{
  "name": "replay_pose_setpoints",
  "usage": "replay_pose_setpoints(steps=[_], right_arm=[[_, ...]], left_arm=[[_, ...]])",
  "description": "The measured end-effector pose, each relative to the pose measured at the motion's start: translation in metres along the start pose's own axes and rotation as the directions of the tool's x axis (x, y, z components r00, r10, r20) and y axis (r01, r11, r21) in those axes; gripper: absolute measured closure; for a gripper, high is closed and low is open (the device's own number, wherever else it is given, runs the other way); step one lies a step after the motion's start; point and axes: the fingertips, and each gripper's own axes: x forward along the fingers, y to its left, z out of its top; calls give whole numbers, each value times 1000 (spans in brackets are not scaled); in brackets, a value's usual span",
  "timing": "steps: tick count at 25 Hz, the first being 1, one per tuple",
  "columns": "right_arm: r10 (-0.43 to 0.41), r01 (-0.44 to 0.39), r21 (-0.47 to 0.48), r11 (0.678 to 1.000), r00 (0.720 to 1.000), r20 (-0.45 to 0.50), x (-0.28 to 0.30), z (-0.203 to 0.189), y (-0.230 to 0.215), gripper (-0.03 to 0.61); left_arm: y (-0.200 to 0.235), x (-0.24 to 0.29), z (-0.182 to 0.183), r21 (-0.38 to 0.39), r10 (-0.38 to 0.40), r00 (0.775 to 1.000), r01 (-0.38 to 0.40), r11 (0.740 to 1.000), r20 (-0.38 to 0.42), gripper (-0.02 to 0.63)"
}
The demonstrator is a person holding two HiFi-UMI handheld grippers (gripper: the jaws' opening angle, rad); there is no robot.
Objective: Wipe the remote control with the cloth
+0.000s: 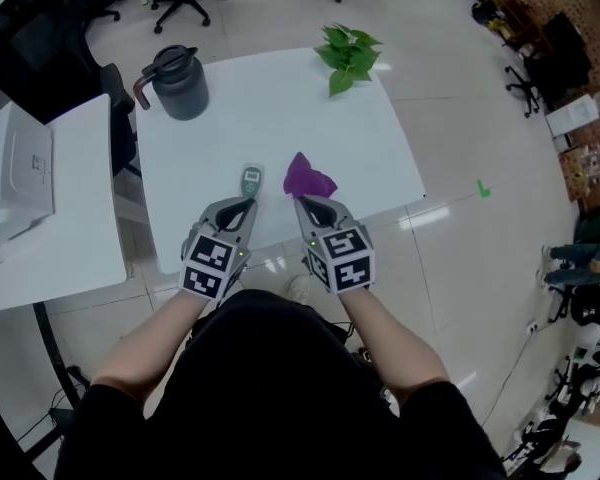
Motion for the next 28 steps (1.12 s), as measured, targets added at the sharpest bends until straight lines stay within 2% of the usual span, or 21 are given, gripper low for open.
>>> replay_pose_setpoints(steps=[9, 16, 28], right_arm=[[53, -53, -39, 998, 998, 20, -23, -7, -9, 563], [89, -88, -57, 994, 996, 18, -21, -9, -7, 565], [99, -98, -69, 993, 995, 8, -23, -15, -9, 565]], left_arm=[[-28, 6, 12, 20, 56, 998, -57, 998, 21, 611], [-29, 4, 13, 18, 85, 996, -85, 996, 14, 611], [-37, 9, 11, 28, 97, 995, -97, 995, 2, 611]])
